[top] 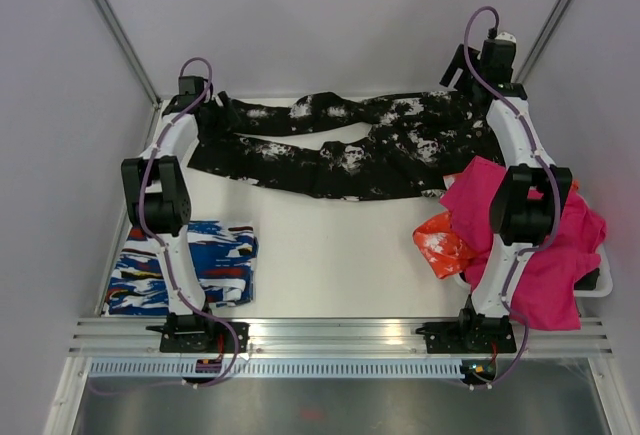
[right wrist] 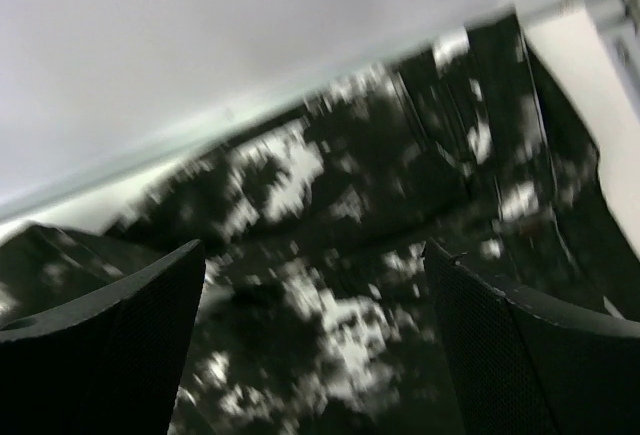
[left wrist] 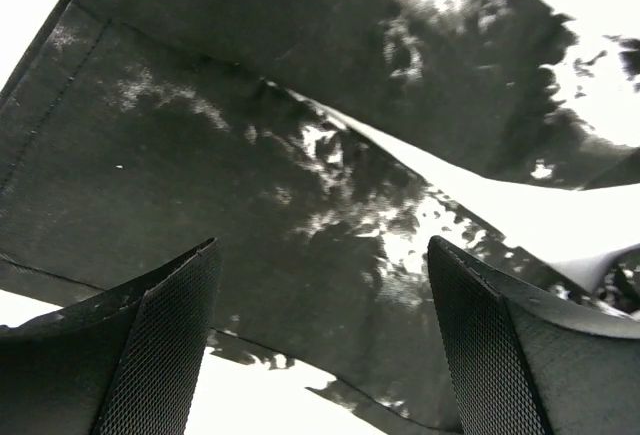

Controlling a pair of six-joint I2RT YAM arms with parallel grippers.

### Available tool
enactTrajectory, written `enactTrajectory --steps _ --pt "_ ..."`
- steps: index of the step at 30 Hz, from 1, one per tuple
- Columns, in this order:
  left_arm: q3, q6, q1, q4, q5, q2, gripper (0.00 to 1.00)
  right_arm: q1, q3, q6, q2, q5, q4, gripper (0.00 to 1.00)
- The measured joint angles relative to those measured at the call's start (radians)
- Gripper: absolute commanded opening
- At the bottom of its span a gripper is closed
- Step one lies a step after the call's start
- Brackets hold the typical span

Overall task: Fold and stack the trousers
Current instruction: Flatten the trousers out

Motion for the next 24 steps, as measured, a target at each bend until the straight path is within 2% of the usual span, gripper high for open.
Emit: enactTrajectory --steps 7,11,16,19,21,23,24 --pt "0.027 0.05 0.005 -0.089 -0.045 0.066 0.87 0.013 -0.182 -0.027 -0.053 0.072 -0.038 0.97" --pt "0.053 0.097 0.023 -0.145 -0.089 0.121 0.87 0.013 -0.196 -0.052 -0.053 0.098 -0.043 0.97" --pt "0.159 0.135 0.055 -0.229 -0.153 0.192 0.88 0.013 -0.196 -0.069 -0.054 0.108 -0.041 0.98" --pt "0.202 0.165 0.062 -0.27 -0.205 0.215 0.81 0.013 -0.196 -0.072 -0.054 0.108 -0.038 0.98" --pt "0.221 0.182 0.064 -0.305 -0.232 0.233 0.56 0.013 -0.195 -0.073 -0.054 0.108 -0.037 0.98" --pt "0.241 0.208 0.064 -0.331 -0.261 0.249 0.42 0.013 -0.191 -0.075 -0.053 0.108 -0.036 0.98" --pt "0.246 0.217 0.063 -0.341 -0.277 0.251 0.41 0.013 -0.19 -0.075 -0.053 0.109 -0.035 0.98"
